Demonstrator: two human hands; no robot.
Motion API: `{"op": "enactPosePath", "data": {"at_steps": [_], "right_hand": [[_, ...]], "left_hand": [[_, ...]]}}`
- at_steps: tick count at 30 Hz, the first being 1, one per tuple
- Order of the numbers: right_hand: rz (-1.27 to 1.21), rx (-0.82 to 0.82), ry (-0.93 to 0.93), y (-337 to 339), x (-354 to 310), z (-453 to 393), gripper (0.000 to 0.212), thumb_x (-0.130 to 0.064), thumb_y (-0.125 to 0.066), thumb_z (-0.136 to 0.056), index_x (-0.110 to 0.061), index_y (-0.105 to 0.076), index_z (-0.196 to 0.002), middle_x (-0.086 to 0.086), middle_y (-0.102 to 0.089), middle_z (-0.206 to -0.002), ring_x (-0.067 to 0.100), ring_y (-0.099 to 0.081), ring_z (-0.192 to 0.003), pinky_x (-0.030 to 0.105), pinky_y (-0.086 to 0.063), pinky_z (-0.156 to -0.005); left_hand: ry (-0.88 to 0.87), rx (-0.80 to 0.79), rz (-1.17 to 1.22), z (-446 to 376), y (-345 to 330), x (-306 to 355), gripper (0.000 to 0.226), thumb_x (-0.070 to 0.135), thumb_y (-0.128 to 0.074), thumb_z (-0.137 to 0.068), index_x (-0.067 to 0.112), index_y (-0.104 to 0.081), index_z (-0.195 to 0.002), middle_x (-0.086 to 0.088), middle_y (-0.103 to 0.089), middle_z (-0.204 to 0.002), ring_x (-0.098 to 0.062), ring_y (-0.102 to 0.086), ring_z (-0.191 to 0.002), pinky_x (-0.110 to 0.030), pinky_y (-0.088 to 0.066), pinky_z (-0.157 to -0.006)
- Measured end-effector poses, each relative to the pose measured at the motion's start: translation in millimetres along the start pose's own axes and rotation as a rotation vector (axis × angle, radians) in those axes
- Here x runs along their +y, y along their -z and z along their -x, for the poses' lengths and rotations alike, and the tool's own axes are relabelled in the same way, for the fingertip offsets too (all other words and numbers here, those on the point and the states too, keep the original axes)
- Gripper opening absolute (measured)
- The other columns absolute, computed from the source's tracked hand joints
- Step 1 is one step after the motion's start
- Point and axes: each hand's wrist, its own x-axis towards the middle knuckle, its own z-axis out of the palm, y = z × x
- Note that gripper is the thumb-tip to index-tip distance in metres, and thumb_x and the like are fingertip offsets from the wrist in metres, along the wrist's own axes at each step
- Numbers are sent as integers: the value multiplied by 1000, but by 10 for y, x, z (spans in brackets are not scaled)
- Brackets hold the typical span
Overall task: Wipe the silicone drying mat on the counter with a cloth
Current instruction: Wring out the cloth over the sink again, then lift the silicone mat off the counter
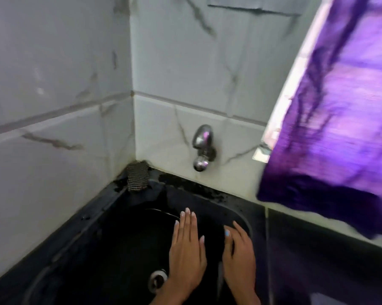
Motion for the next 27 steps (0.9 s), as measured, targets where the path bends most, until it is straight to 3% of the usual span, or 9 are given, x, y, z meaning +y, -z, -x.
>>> {"op": "enactPosePath", "data": {"at_steps": [3,7,12,15,20,22,24,26,27], "right_hand": [[30,229,-32,674,553,384,27,-26,-48,-94,-15,-71,-103,3,-64,-122,13,-53,-112,26,-40,-91],[54,399,14,1573,1213,865,58,-41,-26,-98,-5,-71,-97,7,-67,-112,11,-52,-99,20,-39,-85],[78,476,60,2413,2027,1472,42,-34,-30,-100,-11,-64,-102,15,-69,-109,21,-55,-101,11,-32,-100],[127,461,112,2766,2340,1708,54,-33,-28,-100,-2,-72,-96,16,-69,-109,21,-55,-105,14,-31,-101],[200,487,133,3180,2489,1841,56,-33,-25,-100,-1,-70,-104,15,-68,-113,19,-53,-110,18,-30,-103],[247,462,55,3248,2606,1889,59,-36,-23,-99,0,-69,-105,16,-67,-114,23,-55,-109,25,-38,-99],[308,369,-93,3287,2785,1942,64,-41,-21,-97,1,-69,-103,21,-66,-112,34,-63,-103,37,-53,-84],[390,225,-297,3360,2969,1965,54,-39,-37,-89,5,-66,-102,29,-64,-110,44,-64,-97,50,-55,-74],[429,168,-388,3398,3049,1971,49,-35,-49,-84,7,-63,-105,33,-61,-112,48,-60,-101,54,-53,-79]], "left_hand": [[-143,-16,23,445,-81,686,55,30,-19,-97,-2,-35,-138,-17,-34,-147,-25,-23,-139,-36,-17,-112],[-293,-63,30,990,-122,1569,56,30,-14,-97,-1,-34,-140,-17,-31,-149,-26,-22,-141,-37,-15,-114],[-369,-60,28,1681,-251,2505,55,31,-16,-96,1,-31,-140,-12,-21,-153,-24,-18,-142,-33,-7,-118],[-424,-18,85,2026,-347,2932,56,32,-21,-96,1,-27,-142,-10,-18,-153,-24,-21,-141,-33,-9,-118],[-413,-22,58,2295,-282,3402,54,30,-25,-94,-1,-34,-138,-17,-38,-146,-27,-28,-138,-38,-22,-111],[-341,-83,-1,2349,-291,3453,57,32,-18,-96,-3,-37,-137,-19,-40,-143,-29,-29,-136,-39,-19,-111],[-239,-123,-26,2368,-358,3358,62,36,-13,-96,-5,-39,-135,-23,-44,-139,-33,-30,-133,-38,-14,-113],[-104,-193,-111,2377,-444,3206,63,38,-14,-96,-8,-42,-129,-28,-50,-131,-40,-37,-126,-41,-16,-111],[-23,-252,-146,2377,-487,3140,62,37,-20,-94,-10,-48,-122,-31,-54,-125,-45,-44,-119,-46,-27,-108]]}}
